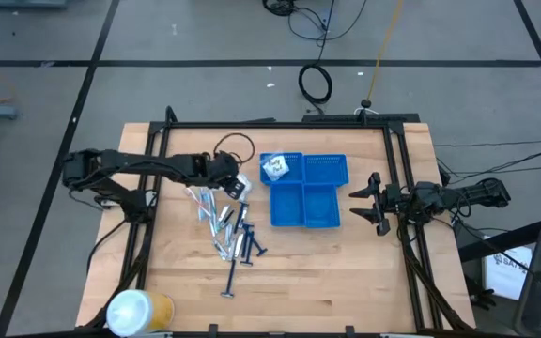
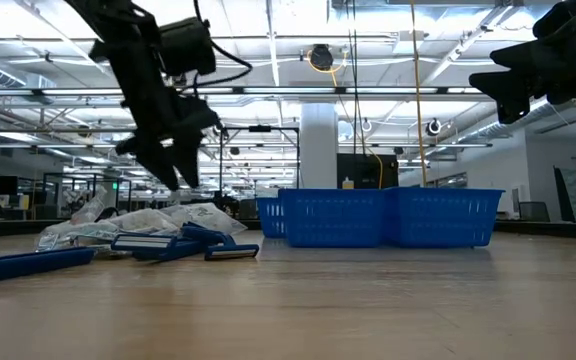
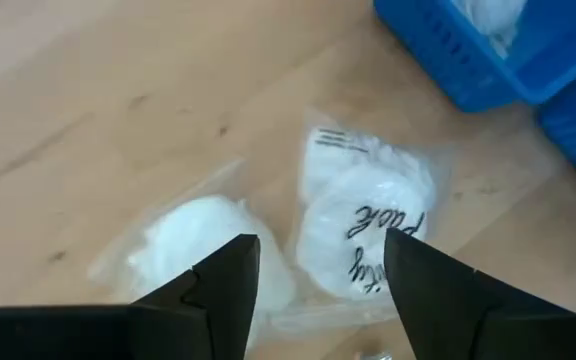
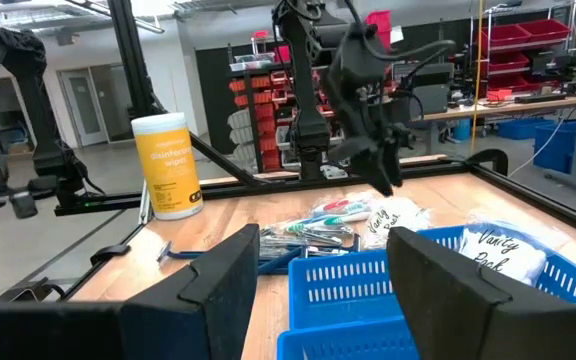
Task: Pick & Place Travel size toiletries
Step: Put the transparent cotton pack into the top left blue basket
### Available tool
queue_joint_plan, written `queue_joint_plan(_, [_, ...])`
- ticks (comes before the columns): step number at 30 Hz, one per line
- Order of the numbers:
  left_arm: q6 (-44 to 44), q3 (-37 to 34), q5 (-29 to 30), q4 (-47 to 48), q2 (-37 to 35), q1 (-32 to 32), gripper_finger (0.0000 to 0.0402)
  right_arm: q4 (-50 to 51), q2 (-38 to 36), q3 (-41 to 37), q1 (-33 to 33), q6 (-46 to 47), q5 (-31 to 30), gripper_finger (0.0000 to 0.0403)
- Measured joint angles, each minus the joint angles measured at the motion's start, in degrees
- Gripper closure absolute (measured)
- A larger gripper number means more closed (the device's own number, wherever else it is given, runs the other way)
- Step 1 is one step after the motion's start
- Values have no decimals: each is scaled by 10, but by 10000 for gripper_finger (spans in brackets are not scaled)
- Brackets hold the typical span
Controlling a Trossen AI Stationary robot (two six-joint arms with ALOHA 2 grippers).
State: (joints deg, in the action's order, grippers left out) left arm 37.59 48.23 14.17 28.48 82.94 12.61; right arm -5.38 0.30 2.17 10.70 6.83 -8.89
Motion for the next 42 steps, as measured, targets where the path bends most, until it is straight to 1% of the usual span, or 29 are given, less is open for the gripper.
queue_joint_plan(4, [-25,0,-36,-26,47,-1,199,0,0,0,0,0,0,195])
queue_joint_plan(10, [-28,0,-41,-32,100,0,200,-1,0,0,0,0,0,195])
queue_joint_plan(15, [-28,1,-46,-33,103,0,214,0,0,0,0,0,0,195])
queue_joint_plan(18, [-28,1,-47,-32,99,0,235,0,0,0,0,0,0,195])
queue_joint_plan(22, [-32,1,-47,-32,89,1,286,0,0,0,0,0,0,195])
queue_joint_plan(27, [-46,1,-47,-32,70,1,381,0,0,0,0,0,0,195])
queue_joint_plan(28, [-50,1,-47,-32,64,1,391,0,0,0,0,0,0,195])
queue_joint_plan(34, [-63,0,14,-33,-14,-4,399,0,0,0,0,0,0,195])
queue_joint_plan(36, [-73,0,42,-44,-43,-4,397,0,0,0,0,0,0,195])
queue_joint_plan(39, [-103,0,76,-97,-71,-3,398,0,0,0,0,0,0,195])
queue_joint_plan(42, [-155,0,69,-190,-77,-4,399,0,0,0,0,0,0,195])
